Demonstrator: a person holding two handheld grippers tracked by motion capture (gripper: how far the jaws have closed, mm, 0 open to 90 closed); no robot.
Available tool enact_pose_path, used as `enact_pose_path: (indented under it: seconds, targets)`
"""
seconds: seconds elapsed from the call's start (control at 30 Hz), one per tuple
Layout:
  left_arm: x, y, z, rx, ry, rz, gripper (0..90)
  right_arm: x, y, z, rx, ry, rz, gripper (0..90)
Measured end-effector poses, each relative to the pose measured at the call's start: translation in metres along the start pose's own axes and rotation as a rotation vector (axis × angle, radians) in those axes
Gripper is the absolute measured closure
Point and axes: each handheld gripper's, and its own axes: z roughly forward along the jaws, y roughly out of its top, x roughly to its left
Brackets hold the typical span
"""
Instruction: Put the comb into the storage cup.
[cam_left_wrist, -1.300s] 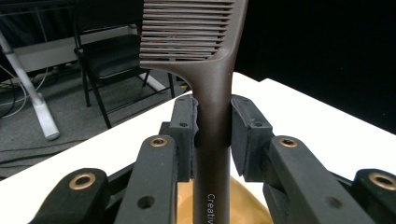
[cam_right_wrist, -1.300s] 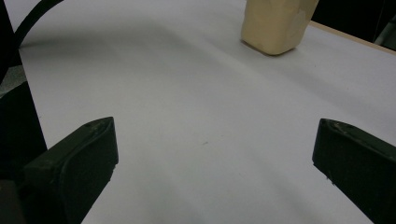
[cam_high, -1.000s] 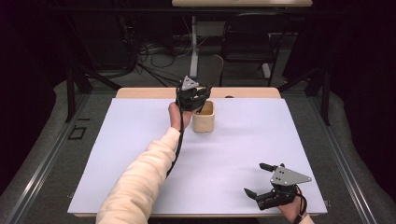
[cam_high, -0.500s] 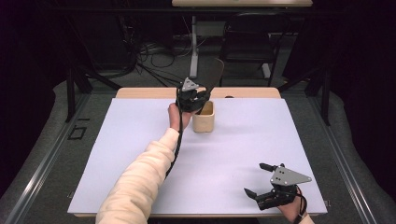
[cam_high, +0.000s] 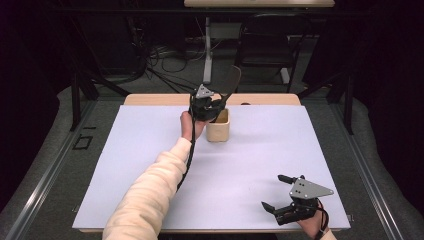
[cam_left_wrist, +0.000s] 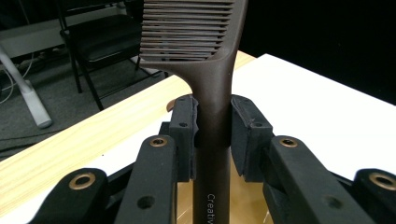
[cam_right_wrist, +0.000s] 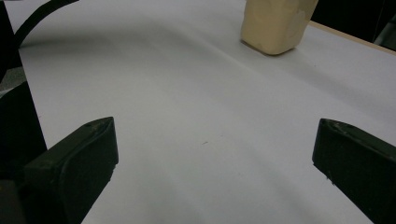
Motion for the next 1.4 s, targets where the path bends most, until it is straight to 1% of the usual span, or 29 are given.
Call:
enact_pose_path:
  seconds: [0.1, 0.33, 0.43, 1.1, 1.27, 1.4]
  targets:
    - [0.0, -0.001, 0.001, 0.009, -0.003, 0.008, 72.3, 0.0, 0.0, 0.0, 0.0, 0.0, 0.0, 0.0]
    - [0.001, -0.005, 0.002, 0.027, -0.01, 0.007, 72.3, 0.0, 0.0, 0.0, 0.001, -0.001, -0.001, 0.0]
    - [0.001, -0.006, 0.003, 0.035, -0.011, 0.019, 72.3, 0.0, 0.0, 0.0, 0.002, 0.0, -0.002, 0.0]
    - [0.001, -0.01, 0.007, 0.072, -0.033, 0.023, 72.1, 0.0, 0.0, 0.0, 0.001, -0.001, 0.0, 0.0]
    - [0.002, -0.011, 0.008, 0.082, -0.048, 0.021, 72.1, 0.0, 0.0, 0.0, 0.001, 0.0, -0.001, 0.0]
    - [0.002, -0.013, 0.009, 0.104, -0.061, 0.024, 72.0, 0.0, 0.0, 0.0, 0.002, -0.001, -0.002, 0.0]
